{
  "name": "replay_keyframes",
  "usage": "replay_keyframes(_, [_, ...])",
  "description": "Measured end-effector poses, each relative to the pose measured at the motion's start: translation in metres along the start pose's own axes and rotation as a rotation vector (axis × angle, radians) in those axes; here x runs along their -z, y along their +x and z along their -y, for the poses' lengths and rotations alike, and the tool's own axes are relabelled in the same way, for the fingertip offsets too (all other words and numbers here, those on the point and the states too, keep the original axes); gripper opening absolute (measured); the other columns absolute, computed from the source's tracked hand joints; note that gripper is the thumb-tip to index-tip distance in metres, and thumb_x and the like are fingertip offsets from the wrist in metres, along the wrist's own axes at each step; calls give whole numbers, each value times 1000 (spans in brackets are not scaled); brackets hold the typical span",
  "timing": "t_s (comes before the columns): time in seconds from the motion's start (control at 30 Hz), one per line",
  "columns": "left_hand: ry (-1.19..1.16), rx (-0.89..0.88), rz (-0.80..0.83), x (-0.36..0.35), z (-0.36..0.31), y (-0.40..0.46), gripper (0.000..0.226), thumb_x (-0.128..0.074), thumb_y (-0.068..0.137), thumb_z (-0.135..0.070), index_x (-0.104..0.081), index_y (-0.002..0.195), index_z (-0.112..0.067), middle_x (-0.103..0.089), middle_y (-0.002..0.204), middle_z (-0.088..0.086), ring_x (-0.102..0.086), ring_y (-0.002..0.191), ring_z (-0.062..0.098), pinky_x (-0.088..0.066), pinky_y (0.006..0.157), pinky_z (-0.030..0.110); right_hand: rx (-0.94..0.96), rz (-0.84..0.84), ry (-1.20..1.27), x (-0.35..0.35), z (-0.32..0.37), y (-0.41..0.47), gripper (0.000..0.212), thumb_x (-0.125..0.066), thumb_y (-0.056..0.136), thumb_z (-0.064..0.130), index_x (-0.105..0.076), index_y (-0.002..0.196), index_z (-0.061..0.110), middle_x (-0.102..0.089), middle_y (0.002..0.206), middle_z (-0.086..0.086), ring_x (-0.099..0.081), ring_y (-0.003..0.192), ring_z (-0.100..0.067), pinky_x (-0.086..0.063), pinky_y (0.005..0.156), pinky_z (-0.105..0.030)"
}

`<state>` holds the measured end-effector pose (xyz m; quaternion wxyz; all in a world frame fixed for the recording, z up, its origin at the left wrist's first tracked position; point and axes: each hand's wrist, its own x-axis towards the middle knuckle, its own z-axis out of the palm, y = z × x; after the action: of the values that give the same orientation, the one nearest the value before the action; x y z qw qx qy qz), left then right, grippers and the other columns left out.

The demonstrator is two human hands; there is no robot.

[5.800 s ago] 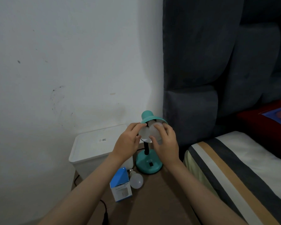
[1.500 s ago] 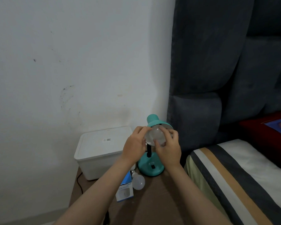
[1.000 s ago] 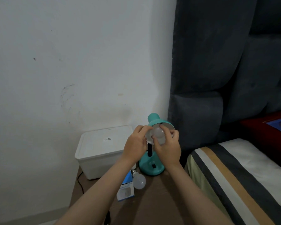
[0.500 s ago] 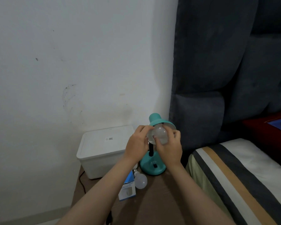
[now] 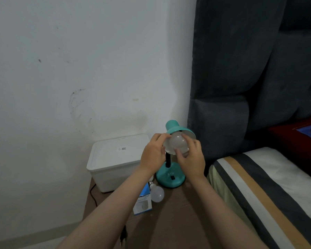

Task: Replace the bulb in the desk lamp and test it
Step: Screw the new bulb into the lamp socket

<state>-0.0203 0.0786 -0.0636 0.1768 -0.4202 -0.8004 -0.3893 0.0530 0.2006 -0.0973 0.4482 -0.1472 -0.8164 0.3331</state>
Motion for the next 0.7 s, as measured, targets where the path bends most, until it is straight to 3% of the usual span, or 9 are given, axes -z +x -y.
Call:
replay_keyframes(0.07, [10, 7, 8, 1, 0, 0, 49, -53, 78, 10, -56, 116, -20, -56, 112, 0, -51, 73, 9, -42, 68, 15, -64, -1, 25, 1, -1, 1, 49, -73, 78, 33, -52, 121, 19, -57, 107, -3, -59, 84, -16, -45, 60, -24])
replay_keyframes(0.13, [16, 9, 13, 1, 0, 0, 49, -53, 78, 10, -55, 116, -20, -55, 111, 0, -51, 72, 9, -42, 67, 15, -67, -17, 29, 2, -2, -1, 58, -76, 74, 36, -50, 122, 16, -54, 109, -4, -59, 84, -17, -46, 58, -25])
replay_keyframes(0.3, [5, 11, 5, 2, -2, 0, 48, -53, 78, 9, -55, 117, -20, -56, 111, 1, -57, 77, 16, -48, 69, 23, 73, 41, -42, 1, 0, -1, 56, -69, 80, 14, -50, 131, 25, -45, 132, -7, -63, 81, -22, -51, 60, -26])
replay_keyframes(0.43, [-1, 22, 4, 2, -3, 0, 47, -53, 79, 9, -55, 116, -19, -56, 111, 2, -53, 73, 12, -46, 68, 20, 19, 71, -50, 1, 2, 2, 52, -64, 82, 13, -49, 131, 25, -47, 122, -6, -62, 76, -26, -50, 59, -29])
replay_keyframes(0.53, [2, 21, 5, 1, -3, 0, 48, -52, 78, 10, -56, 116, -19, -56, 110, 2, -51, 71, 11, -45, 67, 19, -43, 68, -33, 2, 4, 2, 49, -66, 83, 23, -47, 128, 21, -51, 115, -7, -61, 86, -24, -48, 61, -31])
replay_keyframes(0.7, [-9, 34, 0, 0, -2, 0, 49, -52, 78, 11, -56, 116, -19, -56, 110, 2, -55, 74, 15, -47, 67, 22, -41, 15, -57, 2, 8, 0, 58, -73, 78, 26, -46, 128, 18, -48, 119, -9, -60, 90, -24, -53, 62, -34])
